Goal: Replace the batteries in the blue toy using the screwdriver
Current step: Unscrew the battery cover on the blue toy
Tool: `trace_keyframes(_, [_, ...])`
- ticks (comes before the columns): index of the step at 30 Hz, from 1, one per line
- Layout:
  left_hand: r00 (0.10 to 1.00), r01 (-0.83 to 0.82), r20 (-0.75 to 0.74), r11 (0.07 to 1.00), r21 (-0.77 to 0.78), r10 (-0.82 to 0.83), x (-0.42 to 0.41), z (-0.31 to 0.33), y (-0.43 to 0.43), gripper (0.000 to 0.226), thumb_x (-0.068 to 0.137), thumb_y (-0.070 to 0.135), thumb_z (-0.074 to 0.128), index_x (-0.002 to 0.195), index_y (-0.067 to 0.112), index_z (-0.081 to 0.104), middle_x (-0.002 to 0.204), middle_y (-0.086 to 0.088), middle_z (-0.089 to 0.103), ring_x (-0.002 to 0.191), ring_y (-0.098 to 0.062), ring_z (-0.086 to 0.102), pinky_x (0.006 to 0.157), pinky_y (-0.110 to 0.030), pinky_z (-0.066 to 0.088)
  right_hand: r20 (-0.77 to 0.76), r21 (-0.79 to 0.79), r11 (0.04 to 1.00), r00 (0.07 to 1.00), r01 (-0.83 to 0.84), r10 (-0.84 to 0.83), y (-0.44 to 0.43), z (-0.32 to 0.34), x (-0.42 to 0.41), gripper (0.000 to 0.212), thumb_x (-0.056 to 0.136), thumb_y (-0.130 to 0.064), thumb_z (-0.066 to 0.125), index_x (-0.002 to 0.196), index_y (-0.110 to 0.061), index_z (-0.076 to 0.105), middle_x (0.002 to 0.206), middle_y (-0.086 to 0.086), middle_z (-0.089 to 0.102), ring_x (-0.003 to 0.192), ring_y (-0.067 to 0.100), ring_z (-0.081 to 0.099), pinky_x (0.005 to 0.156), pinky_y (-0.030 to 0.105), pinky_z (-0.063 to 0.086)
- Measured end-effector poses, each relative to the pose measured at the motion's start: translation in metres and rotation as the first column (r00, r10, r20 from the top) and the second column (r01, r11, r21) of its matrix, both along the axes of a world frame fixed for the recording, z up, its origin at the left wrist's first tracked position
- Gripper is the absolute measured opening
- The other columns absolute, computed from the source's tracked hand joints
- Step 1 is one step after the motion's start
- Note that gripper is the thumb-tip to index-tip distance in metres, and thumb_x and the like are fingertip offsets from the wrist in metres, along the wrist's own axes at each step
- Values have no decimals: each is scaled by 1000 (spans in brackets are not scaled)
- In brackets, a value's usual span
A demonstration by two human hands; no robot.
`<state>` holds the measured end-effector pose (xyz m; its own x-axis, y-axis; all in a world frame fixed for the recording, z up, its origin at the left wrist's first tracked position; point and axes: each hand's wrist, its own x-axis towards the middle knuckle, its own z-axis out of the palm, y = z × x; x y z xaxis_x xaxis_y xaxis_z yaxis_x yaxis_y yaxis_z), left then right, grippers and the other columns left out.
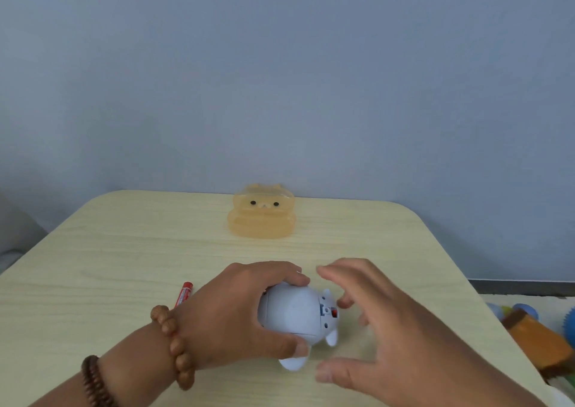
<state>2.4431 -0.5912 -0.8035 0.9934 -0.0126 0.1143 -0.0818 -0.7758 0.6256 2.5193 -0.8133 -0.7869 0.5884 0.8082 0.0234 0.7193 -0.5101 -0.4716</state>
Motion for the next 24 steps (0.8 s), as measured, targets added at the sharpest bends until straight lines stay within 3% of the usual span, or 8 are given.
trace_keyframes(1, [1000, 6, 3, 1000, 2, -6, 1, 2, -1, 68, 62, 55, 84, 122, 46, 54, 128, 32, 55, 113, 11, 55, 91, -19, 50, -5, -10, 1000, 1000, -14, 14, 5, -8, 2, 88, 66, -79, 70, 134, -66, 16, 142, -41, 24, 122, -11, 46, 95, 23, 50])
trace_keyframes(3, [1000, 26, -8, 1000, -3, -26, 1, 4, -1, 68, 62, 54, 86, 122, 47, 54, 129, 35, 52, 115, 13, 53, 92, -16, 48, -44, 78, 997, 999, 8, -5, 10, -21, 7, 84, 67, -74, 76, 136, -60, 30, 136, -38, 39, 121, -13, 47, 98, 23, 49])
trace_keyframes(7, [997, 34, -70, 999, 24, -32, 0, 10, 0, 72, 62, 59, 84, 126, 51, 51, 134, 39, 46, 120, 22, 41, 99, -9, 41, -80, 170, 984, 996, 47, -34, 11, -34, 16, 68, 63, -68, 83, 122, -52, 54, 117, -22, 58, 106, 2, 60, 88, 25, 52])
trace_keyframes(11, [995, -83, -54, 994, 64, 87, 1, 19, -24, 43, 72, 64, 69, 108, 46, 54, 112, 27, 57, 100, 12, 52, 75, -10, 46, -124, 158, 985, 991, 67, -47, 13, -31, 13, 57, 60, -63, 83, 109, -47, 61, 109, -21, 63, 94, 4, 64, 75, 17, 51])
trace_keyframes(15, [981, -194, 44, 976, 94, 191, 9, 13, -53, 26, 77, 52, 59, 92, 33, 49, 93, 13, 56, 84, -3, 55, 68, -18, 44, -119, 182, 980, 991, 76, -54, 15, -26, 11, 34, 55, -50, 71, 86, -51, 56, 95, -25, 65, 78, 1, 63, 62, 12, 44])
trace_keyframes(18, [967, -249, 74, 963, 99, 242, 11, 9, -63, 22, 80, 48, 58, 87, 32, 44, 90, 12, 53, 80, -6, 53, 64, -20, 42, -141, 156, 984, 988, 92, -70, 14, -23, 11, 35, 55, -50, 66, 89, -40, 61, 97, -15, 67, 79, 6, 64, 62, 19, 49])
trace_keyframes(21, [960, -275, 80, 956, 107, 267, 13, 9, -67, 23, 81, 47, 55, 85, 31, 39, 88, 10, 51, 79, -9, 52, 63, -23, 42, -106, 104, 991, 991, 88, -77, 18, -18, 11, 44, 59, -49, 69, 100, -34, 62, 99, -9, 67, 85, 9, 65, 71, 27, 54])
trace_keyframes(24, [959, -283, 69, 950, 129, 276, 15, 10, -70, 24, 80, 45, 52, 86, 29, 35, 88, 8, 49, 82, -13, 52, 70, -28, 46, -77, 7, 996, 994, 84, -83, 21, -14, 10, 34, 75, -33, 74, 107, -31, 63, 100, -6, 68, 90, 9, 65, 79, 27, 53])
